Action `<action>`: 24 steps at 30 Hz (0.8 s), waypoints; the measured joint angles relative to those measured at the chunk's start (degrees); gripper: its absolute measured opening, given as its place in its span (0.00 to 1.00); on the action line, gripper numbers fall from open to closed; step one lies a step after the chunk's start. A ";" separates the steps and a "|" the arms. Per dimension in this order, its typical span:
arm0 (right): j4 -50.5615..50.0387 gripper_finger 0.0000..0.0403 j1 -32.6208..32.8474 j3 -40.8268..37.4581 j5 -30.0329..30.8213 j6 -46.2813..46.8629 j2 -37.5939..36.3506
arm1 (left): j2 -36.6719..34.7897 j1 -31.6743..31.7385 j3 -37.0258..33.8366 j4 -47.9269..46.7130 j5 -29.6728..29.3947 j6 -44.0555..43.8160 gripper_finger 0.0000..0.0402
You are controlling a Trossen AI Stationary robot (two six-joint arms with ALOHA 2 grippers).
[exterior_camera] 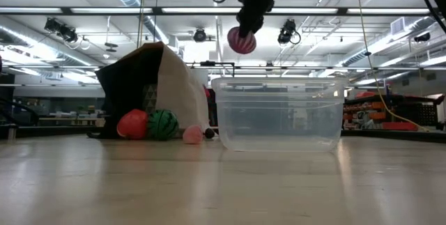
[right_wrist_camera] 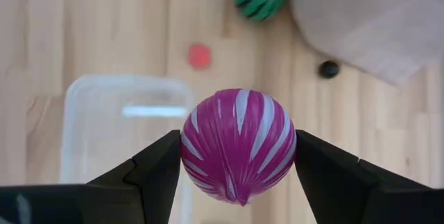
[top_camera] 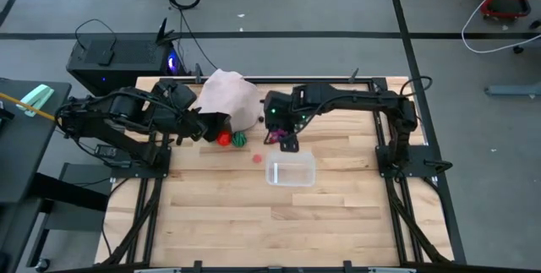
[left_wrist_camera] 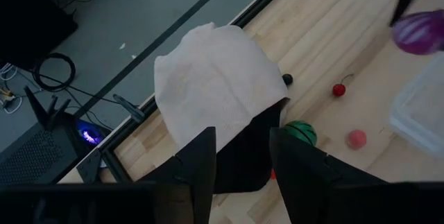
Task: Pick and placing Produce into tupperware
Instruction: Put the onion into the transparent bin
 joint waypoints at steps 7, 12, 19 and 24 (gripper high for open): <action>-2.72 0.65 3.15 -1.24 -0.85 -0.40 0.30 | 0.04 -0.02 0.00 0.00 0.00 0.02 0.36; -4.23 0.65 4.85 -3.90 -1.59 0.11 0.27 | 0.02 -0.01 0.00 -0.02 -0.02 0.00 0.37; -6.52 0.65 8.01 -7.45 -7.54 3.58 0.16 | 0.02 -0.01 0.00 -0.01 0.00 0.00 0.36; -6.43 0.65 10.48 -9.14 -7.41 3.13 0.13 | 0.02 -0.02 0.00 -0.02 0.00 0.37 0.35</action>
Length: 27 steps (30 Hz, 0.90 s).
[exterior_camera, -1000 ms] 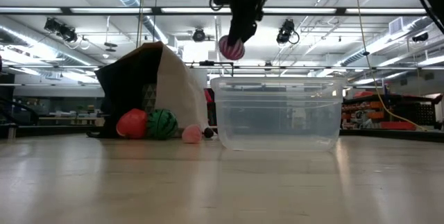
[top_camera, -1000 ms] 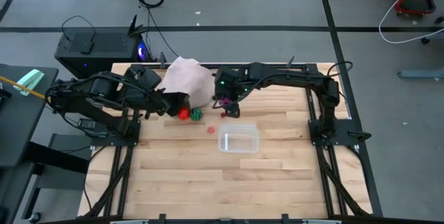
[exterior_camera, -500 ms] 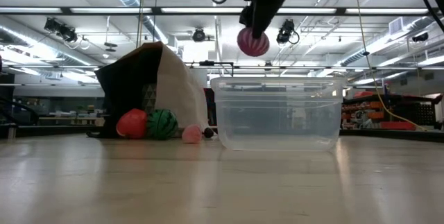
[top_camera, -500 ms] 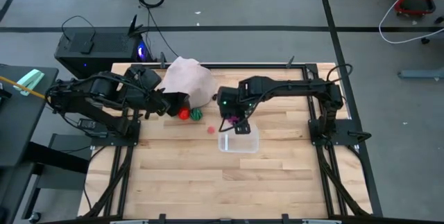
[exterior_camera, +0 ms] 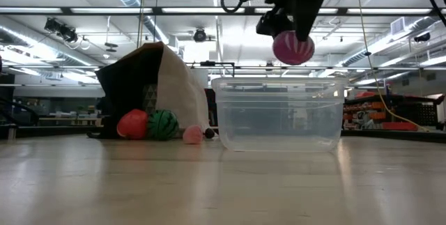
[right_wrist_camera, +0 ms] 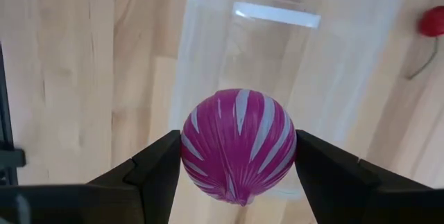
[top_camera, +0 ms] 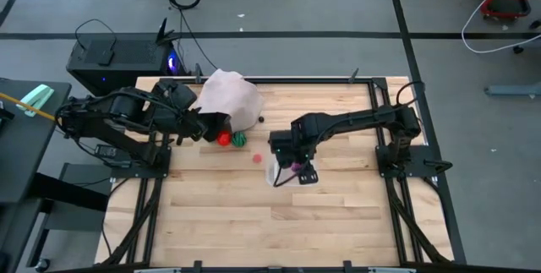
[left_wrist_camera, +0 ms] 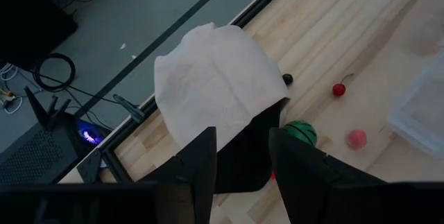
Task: Pick and placing Produce into tupperware
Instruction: Put the onion into the transparent bin
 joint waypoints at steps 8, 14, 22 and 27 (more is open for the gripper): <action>3.53 0.65 1.24 -5.28 2.74 2.24 -0.03 | 0.00 0.02 0.00 0.11 0.00 0.99 0.37; 6.71 0.65 1.22 -7.45 3.72 5.26 -0.02 | 0.00 0.01 0.00 0.13 0.00 1.03 0.37; 8.78 0.66 1.22 -10.48 3.76 10.00 -0.02 | 0.00 0.00 0.00 0.15 0.00 1.05 0.35; 8.94 0.65 1.22 -10.91 3.74 10.84 -0.02 | 0.00 0.01 0.00 0.15 0.00 1.08 0.36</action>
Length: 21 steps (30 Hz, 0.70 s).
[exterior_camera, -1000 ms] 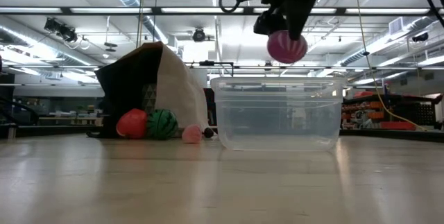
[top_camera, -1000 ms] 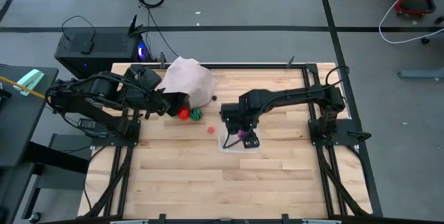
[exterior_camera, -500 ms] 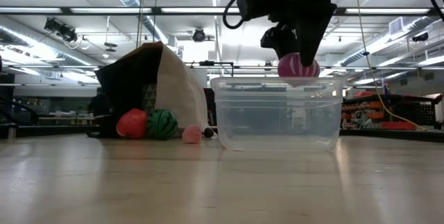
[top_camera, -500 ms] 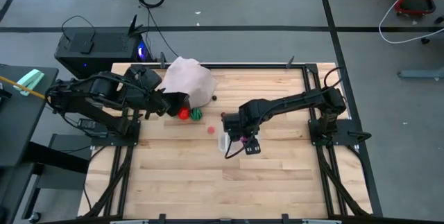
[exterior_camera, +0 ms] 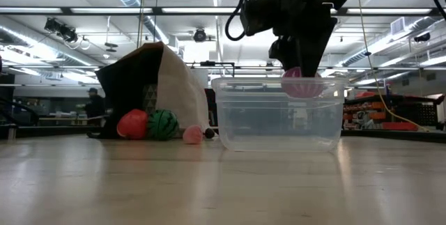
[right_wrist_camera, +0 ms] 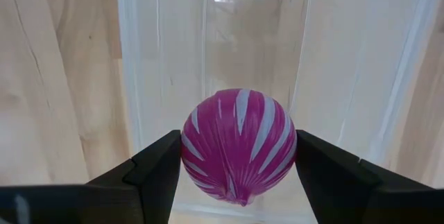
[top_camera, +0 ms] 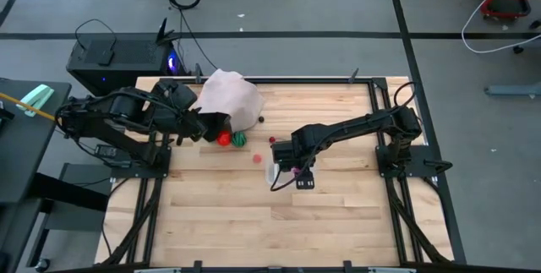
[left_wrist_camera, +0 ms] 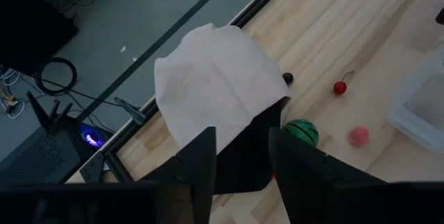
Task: Pick and placing Produce into tupperware
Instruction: Put the onion into the transparent bin
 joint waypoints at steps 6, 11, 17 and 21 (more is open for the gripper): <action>-0.04 0.67 0.00 -0.02 0.00 0.22 0.00 | 0.00 -0.01 0.00 0.00 0.00 0.01 0.37; -0.07 0.68 0.00 -0.02 0.00 0.23 0.00 | 0.00 -0.01 0.00 0.00 0.00 -0.01 0.36; -0.11 0.70 0.00 -0.02 0.00 0.24 0.00 | 0.00 -0.01 0.00 0.02 0.00 -0.01 0.35; -0.31 0.70 0.00 -0.02 0.00 0.24 0.00 | 0.00 0.00 0.00 0.02 0.00 -0.01 0.36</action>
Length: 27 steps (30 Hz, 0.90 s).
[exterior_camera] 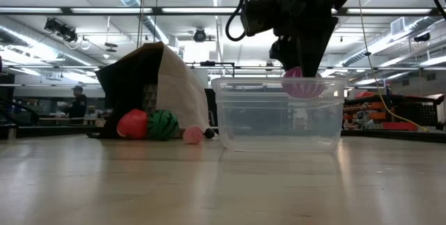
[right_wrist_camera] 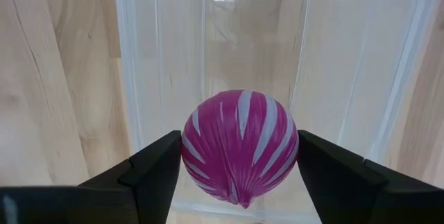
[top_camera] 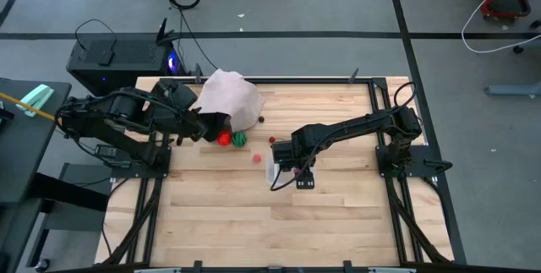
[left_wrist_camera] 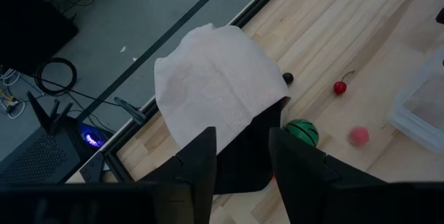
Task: Pick and placing Produce into tupperware
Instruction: Put the onion into the transparent bin
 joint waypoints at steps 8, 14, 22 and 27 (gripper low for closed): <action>-0.11 0.70 0.00 -0.02 -0.02 -0.02 0.00 | 0.00 0.00 0.00 -0.02 0.00 0.00 0.37; -0.22 0.70 0.00 -0.02 -0.02 -0.02 0.00 | 0.00 0.01 0.00 -0.01 0.00 0.00 0.35; -0.24 0.70 -0.02 -0.02 -0.48 0.61 0.02 | 0.00 0.00 0.00 0.00 0.00 -0.02 0.37; -0.24 0.75 -0.02 -0.02 -0.48 1.42 0.02 | 0.00 0.01 0.00 0.00 0.00 -0.02 0.38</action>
